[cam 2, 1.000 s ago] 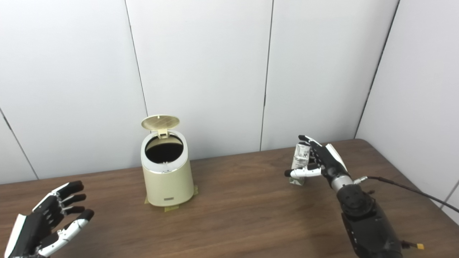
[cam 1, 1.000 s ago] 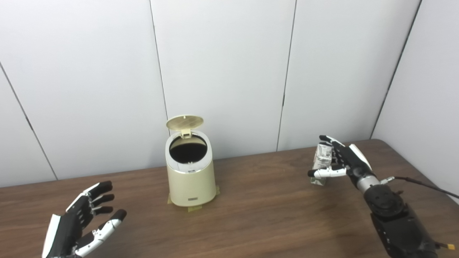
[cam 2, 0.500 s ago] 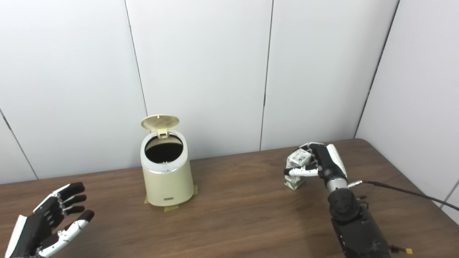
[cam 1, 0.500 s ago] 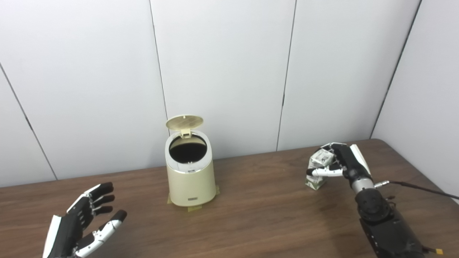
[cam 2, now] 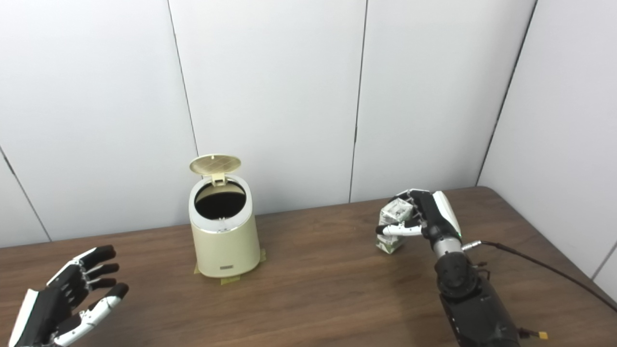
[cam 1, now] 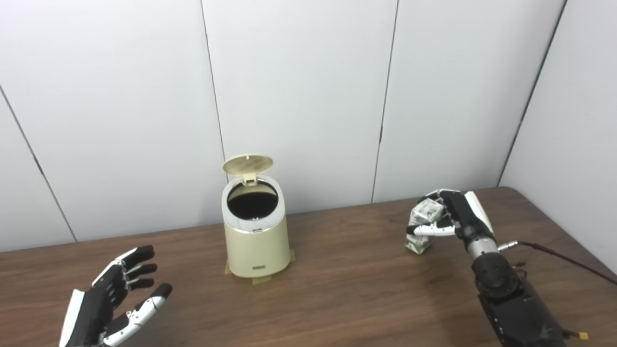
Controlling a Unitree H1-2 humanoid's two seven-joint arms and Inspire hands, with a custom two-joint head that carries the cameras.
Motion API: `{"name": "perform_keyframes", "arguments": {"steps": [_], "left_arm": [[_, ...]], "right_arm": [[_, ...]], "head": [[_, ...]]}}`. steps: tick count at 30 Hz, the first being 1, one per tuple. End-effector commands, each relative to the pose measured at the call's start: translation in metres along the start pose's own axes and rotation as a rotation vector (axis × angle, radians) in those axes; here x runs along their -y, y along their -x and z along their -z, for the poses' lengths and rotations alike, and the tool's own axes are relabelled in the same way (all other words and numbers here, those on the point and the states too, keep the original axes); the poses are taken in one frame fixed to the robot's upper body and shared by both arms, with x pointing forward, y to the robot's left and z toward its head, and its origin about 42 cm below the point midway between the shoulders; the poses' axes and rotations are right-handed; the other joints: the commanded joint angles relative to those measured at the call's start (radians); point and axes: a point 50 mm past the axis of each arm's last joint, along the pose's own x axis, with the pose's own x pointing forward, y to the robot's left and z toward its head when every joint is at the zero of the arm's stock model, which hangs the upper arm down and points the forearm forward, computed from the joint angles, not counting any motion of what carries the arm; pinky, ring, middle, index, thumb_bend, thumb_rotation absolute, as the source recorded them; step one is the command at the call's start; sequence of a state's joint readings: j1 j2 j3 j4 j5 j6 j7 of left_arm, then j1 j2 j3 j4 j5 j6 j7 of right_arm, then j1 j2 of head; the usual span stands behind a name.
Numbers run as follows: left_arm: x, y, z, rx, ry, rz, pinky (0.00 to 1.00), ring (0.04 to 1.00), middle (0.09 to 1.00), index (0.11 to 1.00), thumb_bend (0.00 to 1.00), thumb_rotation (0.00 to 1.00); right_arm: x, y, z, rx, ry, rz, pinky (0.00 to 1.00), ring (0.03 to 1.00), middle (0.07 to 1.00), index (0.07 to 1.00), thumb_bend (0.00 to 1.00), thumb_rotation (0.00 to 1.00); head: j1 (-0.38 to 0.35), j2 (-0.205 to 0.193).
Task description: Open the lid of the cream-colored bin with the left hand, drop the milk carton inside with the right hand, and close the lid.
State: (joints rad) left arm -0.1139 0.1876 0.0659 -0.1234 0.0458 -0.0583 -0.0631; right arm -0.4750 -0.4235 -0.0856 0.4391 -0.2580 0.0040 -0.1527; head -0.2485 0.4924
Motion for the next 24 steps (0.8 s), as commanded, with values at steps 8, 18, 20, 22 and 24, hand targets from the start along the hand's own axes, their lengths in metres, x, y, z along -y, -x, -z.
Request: {"name": "perform_keyframes", "arguments": {"steps": [8,18,20,22,24], "left_arm": [[0.004,-0.017,-0.008,0.07,-0.033,0.017,0.66,0.755,0.814,0.779,0.63,0.21],[0.022,-0.02,-0.009,0.056,-0.02,0.029,0.64,0.746,0.809,0.78,0.65,0.22],[0.027,-0.021,-0.009,0.058,-0.011,0.03,0.65,0.749,0.81,0.781,0.66,0.22],[0.03,-0.022,-0.009,0.06,-0.012,0.029,0.65,0.749,0.808,0.778,0.67,0.23],[0.034,-0.022,-0.01,0.06,-0.015,0.026,0.65,0.747,0.804,0.774,0.68,0.23]], "right_arm": [[0.007,-0.014,-0.135,0.32,-0.058,-0.002,0.28,0.32,0.425,0.523,0.53,0.0],[-0.026,-0.005,-0.212,0.391,-0.1,-0.072,0.3,0.356,0.458,0.506,0.53,0.0],[-0.035,-0.004,-0.225,0.411,-0.102,-0.09,0.29,0.346,0.452,0.513,0.53,0.0],[-0.042,-0.003,-0.235,0.425,-0.118,-0.109,0.28,0.338,0.444,0.518,0.53,0.0],[-0.048,-0.003,-0.244,0.44,-0.136,-0.12,0.27,0.325,0.438,0.522,0.53,0.0]], "head": [[0.027,-0.009],[0.104,-0.026],[0.132,-0.027],[0.145,-0.028],[0.156,-0.028]]}}
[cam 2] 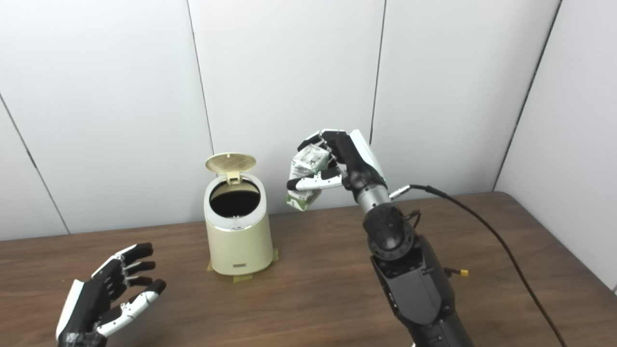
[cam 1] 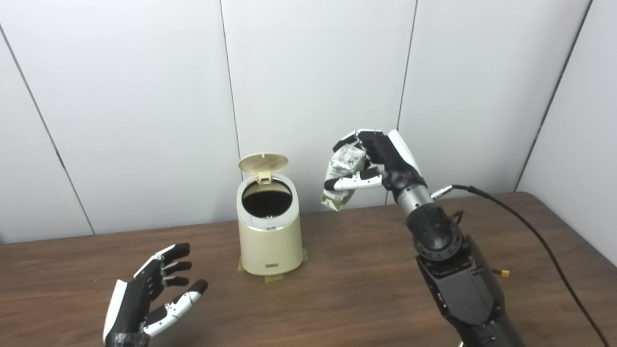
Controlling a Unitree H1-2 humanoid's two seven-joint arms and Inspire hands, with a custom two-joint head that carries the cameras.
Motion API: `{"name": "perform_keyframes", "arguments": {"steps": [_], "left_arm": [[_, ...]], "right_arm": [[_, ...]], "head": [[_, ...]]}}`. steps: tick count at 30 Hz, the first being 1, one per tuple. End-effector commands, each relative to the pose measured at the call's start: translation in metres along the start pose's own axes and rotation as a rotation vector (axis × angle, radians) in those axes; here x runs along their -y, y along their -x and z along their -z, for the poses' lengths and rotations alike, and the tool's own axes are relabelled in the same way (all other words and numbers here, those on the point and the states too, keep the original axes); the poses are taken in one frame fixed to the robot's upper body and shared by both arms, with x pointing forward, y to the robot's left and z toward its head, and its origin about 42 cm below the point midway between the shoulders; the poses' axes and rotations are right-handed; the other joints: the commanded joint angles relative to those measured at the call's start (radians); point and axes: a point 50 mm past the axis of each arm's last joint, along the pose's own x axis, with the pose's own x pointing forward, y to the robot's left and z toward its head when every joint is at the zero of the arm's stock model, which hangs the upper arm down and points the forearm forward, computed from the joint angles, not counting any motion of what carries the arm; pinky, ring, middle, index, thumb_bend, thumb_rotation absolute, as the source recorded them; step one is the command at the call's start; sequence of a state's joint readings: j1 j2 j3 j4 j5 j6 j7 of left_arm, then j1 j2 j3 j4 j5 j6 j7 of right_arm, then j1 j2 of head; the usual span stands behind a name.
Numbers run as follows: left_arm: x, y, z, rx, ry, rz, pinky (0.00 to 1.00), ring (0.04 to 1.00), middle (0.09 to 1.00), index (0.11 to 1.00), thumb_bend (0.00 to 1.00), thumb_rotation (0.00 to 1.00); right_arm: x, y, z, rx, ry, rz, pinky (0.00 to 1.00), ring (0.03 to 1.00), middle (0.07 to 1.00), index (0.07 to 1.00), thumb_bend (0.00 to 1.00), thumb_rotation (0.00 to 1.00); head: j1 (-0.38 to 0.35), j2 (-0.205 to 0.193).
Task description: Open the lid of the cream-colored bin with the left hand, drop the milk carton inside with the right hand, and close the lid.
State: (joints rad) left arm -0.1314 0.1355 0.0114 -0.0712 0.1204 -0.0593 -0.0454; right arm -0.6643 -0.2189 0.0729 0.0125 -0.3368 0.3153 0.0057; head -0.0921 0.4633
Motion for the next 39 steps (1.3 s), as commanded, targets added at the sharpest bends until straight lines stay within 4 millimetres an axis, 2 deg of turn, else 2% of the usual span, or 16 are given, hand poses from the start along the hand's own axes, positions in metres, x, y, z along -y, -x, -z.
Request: {"name": "perform_keyframes", "arguments": {"steps": [1,8,17,29,39], "left_arm": [[0.004,-0.017,-0.019,0.092,-0.004,-0.014,0.65,0.746,0.803,0.772,0.68,0.23],[0.017,-0.02,-0.022,0.096,0.035,-0.02,0.65,0.758,0.798,0.769,0.69,0.21],[0.025,-0.02,-0.027,0.092,0.037,-0.03,0.64,0.754,0.797,0.773,0.68,0.22],[0.03,-0.024,-0.029,0.085,0.043,-0.045,0.65,0.755,0.8,0.772,0.71,0.23],[0.032,-0.024,-0.033,0.083,0.035,-0.048,0.66,0.757,0.802,0.776,0.71,0.24]], "right_arm": [[0.008,-0.019,-0.043,0.142,-0.002,0.052,0.27,0.322,0.436,0.522,0.53,0.0],[-0.024,-0.034,-0.059,0.191,-0.043,0.041,0.27,0.323,0.433,0.522,0.52,0.0],[-0.048,-0.041,-0.069,0.159,-0.048,0.011,0.26,0.317,0.43,0.522,0.52,0.0],[-0.068,-0.036,-0.066,0.148,-0.052,-0.036,0.25,0.312,0.426,0.524,0.52,0.0],[-0.07,-0.031,-0.062,0.148,-0.036,-0.063,0.26,0.31,0.431,0.524,0.52,0.0]], "head": [[0.007,0.001],[0.047,0.005],[0.076,0.016],[0.091,0.025],[0.102,0.039]]}}
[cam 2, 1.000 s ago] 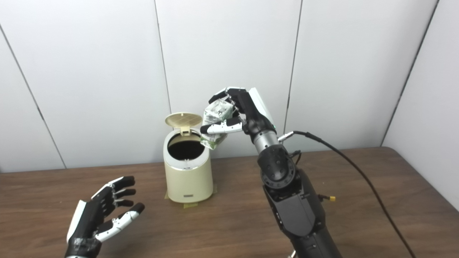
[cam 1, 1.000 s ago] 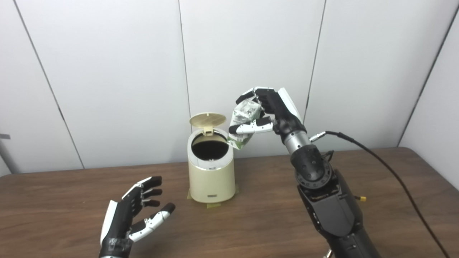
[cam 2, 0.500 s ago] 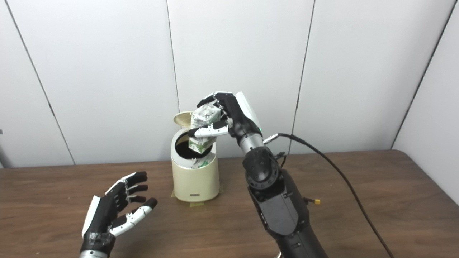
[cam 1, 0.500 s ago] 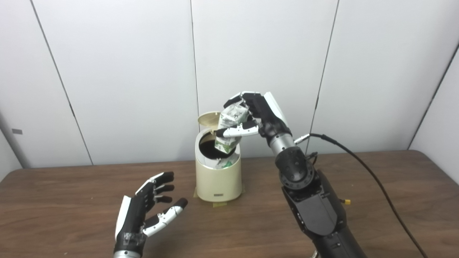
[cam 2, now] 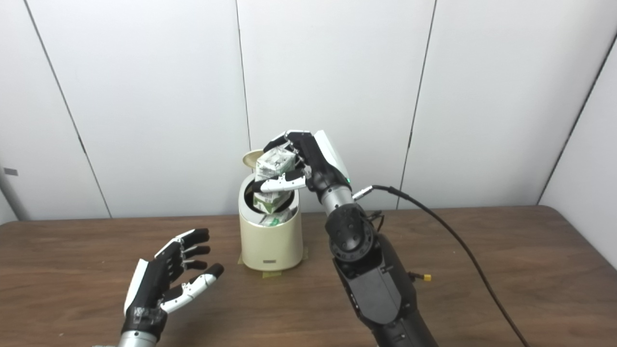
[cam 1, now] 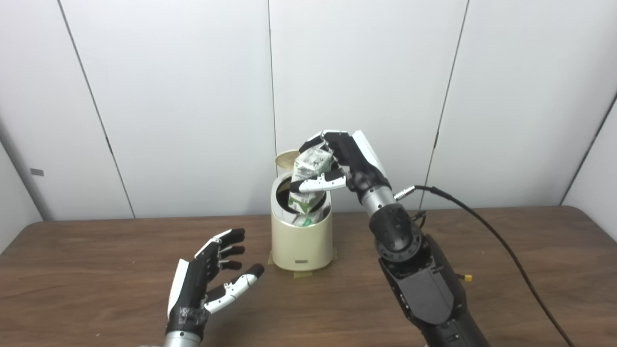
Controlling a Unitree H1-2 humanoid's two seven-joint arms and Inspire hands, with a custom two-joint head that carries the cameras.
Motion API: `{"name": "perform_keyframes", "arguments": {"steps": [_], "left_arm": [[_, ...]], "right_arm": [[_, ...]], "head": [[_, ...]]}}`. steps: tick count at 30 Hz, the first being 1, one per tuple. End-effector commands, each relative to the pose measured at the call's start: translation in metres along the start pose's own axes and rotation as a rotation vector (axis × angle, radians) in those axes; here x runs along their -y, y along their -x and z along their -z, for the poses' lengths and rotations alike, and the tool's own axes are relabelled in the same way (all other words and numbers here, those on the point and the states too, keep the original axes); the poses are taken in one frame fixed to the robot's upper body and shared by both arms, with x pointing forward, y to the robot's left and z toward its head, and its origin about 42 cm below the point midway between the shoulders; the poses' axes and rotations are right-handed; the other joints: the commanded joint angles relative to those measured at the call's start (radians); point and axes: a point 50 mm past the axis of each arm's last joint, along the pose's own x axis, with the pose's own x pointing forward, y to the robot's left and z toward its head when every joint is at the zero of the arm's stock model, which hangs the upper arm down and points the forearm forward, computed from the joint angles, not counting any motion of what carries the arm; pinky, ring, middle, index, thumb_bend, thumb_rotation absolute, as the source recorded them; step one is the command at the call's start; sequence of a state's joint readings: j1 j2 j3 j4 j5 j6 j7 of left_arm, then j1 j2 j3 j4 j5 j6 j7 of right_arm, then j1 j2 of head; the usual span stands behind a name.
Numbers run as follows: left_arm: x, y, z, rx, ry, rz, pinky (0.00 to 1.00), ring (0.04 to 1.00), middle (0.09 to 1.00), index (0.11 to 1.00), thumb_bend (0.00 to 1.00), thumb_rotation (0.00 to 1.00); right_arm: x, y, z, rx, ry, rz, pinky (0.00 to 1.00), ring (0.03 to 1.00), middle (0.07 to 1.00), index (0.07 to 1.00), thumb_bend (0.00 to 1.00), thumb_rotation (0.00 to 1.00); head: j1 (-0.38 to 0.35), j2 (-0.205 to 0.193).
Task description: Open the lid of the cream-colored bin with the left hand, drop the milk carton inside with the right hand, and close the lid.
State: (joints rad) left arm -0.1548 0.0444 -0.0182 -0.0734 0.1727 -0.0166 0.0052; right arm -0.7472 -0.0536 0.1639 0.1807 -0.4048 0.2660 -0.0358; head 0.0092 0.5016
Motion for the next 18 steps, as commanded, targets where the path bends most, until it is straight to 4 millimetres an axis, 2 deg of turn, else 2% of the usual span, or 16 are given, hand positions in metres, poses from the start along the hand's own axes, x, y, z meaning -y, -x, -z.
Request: {"name": "perform_keyframes", "arguments": {"steps": [1,8,18], "left_arm": [[-0.001,-0.014,-0.023,0.096,-0.003,-0.017,0.66,0.758,0.803,0.776,0.71,0.23],[0.001,-0.015,-0.023,0.093,-0.006,-0.012,0.66,0.754,0.801,0.768,0.71,0.23],[0.002,-0.012,-0.027,0.09,-0.004,-0.014,0.66,0.757,0.805,0.771,0.71,0.23]], "right_arm": [[0.015,-0.009,-0.032,0.122,0.011,0.036,0.26,0.311,0.431,0.524,0.52,0.0],[0.014,-0.007,-0.03,0.119,0.023,0.014,0.27,0.323,0.433,0.523,0.52,0.0],[0.002,-0.018,-0.019,0.097,0.042,0.006,0.26,0.307,0.428,0.53,0.52,0.0]], "head": [[0.003,0.003],[0.004,0.005],[0.024,0.011]]}}
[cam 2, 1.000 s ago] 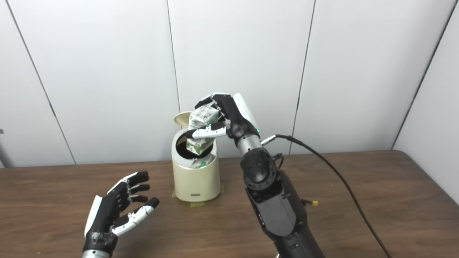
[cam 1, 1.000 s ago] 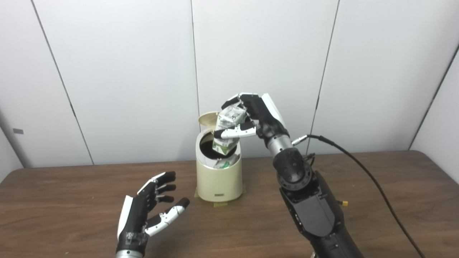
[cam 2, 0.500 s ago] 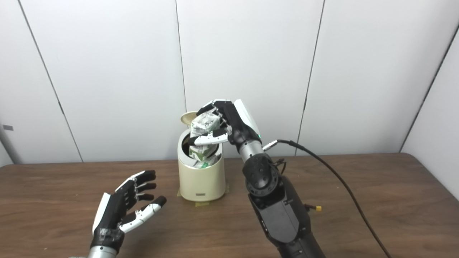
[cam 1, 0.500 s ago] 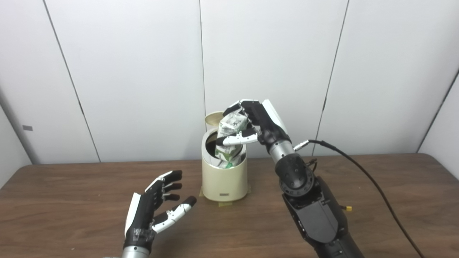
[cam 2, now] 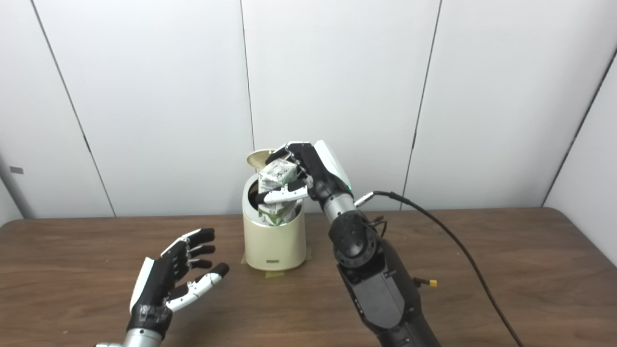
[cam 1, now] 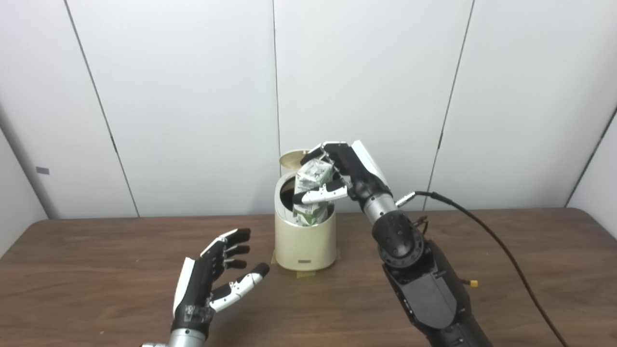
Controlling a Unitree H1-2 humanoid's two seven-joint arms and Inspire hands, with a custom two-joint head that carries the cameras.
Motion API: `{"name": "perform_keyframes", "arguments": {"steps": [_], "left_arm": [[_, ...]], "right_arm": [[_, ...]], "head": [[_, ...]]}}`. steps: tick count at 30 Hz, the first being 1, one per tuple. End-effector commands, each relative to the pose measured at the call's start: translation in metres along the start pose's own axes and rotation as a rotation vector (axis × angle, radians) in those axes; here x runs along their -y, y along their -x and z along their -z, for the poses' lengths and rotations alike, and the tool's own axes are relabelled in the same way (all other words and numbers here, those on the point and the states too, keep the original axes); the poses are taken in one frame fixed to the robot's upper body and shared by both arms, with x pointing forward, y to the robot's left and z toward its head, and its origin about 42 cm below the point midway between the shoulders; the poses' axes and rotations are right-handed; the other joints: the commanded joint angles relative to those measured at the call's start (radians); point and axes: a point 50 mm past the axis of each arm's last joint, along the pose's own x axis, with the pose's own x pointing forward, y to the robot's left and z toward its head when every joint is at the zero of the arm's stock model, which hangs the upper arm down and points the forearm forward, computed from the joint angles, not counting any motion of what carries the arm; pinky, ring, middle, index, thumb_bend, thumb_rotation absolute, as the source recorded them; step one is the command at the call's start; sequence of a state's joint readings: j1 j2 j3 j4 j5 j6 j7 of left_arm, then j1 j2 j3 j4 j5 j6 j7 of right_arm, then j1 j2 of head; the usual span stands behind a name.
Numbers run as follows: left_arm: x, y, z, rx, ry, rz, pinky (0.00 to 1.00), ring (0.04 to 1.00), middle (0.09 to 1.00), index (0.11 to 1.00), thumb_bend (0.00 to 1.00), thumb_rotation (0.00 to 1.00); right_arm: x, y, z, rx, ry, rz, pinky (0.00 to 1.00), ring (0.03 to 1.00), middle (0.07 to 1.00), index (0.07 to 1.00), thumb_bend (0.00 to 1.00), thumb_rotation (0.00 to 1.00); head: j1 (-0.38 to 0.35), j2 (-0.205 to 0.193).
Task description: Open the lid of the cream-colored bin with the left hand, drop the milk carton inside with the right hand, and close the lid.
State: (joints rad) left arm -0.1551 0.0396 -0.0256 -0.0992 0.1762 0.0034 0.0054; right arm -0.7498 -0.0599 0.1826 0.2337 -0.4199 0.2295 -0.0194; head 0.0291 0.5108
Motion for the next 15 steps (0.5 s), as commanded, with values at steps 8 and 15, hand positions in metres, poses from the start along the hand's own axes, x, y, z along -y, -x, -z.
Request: {"name": "perform_keyframes", "arguments": {"steps": [8,15], "left_arm": [[0.002,-0.009,-0.022,0.089,0.009,-0.019,0.65,0.752,0.8,0.77,0.7,0.22],[0.004,-0.007,-0.024,0.088,0.017,-0.022,0.63,0.745,0.8,0.768,0.71,0.22]], "right_arm": [[0.005,-0.03,-0.019,0.098,-0.025,0.05,0.26,0.314,0.439,0.524,0.52,0.0],[0.003,-0.041,-0.017,0.099,-0.007,0.058,0.27,0.322,0.444,0.521,0.53,0.0]], "head": [[0.018,0.004],[0.029,0.01]]}}
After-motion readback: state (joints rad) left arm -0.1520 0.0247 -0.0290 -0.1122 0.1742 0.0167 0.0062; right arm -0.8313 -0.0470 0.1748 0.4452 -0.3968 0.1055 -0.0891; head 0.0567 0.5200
